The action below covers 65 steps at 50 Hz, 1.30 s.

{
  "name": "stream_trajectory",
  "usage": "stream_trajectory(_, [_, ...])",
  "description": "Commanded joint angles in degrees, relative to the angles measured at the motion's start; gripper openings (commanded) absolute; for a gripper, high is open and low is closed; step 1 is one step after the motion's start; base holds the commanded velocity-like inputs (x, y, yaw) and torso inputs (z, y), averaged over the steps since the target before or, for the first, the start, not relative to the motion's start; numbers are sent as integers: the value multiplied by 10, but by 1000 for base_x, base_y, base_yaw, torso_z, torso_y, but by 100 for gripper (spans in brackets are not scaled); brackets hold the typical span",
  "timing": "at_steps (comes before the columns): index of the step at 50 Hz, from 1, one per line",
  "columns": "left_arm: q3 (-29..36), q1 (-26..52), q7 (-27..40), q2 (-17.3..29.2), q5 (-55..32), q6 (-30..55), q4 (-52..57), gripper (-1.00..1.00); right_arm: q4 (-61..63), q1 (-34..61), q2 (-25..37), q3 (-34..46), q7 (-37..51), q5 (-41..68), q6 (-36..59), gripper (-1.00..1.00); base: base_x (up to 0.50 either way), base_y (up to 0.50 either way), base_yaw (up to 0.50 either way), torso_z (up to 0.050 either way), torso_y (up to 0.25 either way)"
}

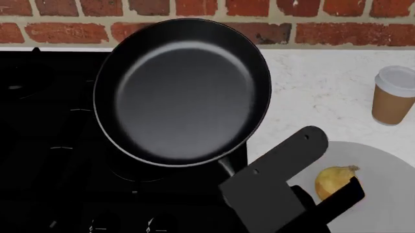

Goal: Pick up the pan and dump the vegetables in it onto the plate. Then return the pan to the stove.

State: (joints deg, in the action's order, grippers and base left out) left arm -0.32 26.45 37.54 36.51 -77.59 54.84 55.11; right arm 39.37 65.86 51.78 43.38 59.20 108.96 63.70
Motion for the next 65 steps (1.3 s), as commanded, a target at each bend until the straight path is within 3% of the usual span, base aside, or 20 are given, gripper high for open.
stream_trajectory(1, [-9,-7,-20,-8,12,-16,-4,100,-20,67,-18,-13,20,-2,44,-100,0,0,0,0,0])
stream_trajectory(20, [-9,-22,-26,-2,30,-25,-2,100,-55,-88,-49,-22,-154,-174,-30,-100,0,0,0,1,2])
stream_trajectory(65, [-3,-31,-24,10,35,-40,-1,100,-240,-94,-146,58,-358,-387,-89,-100,0,0,0,1,2])
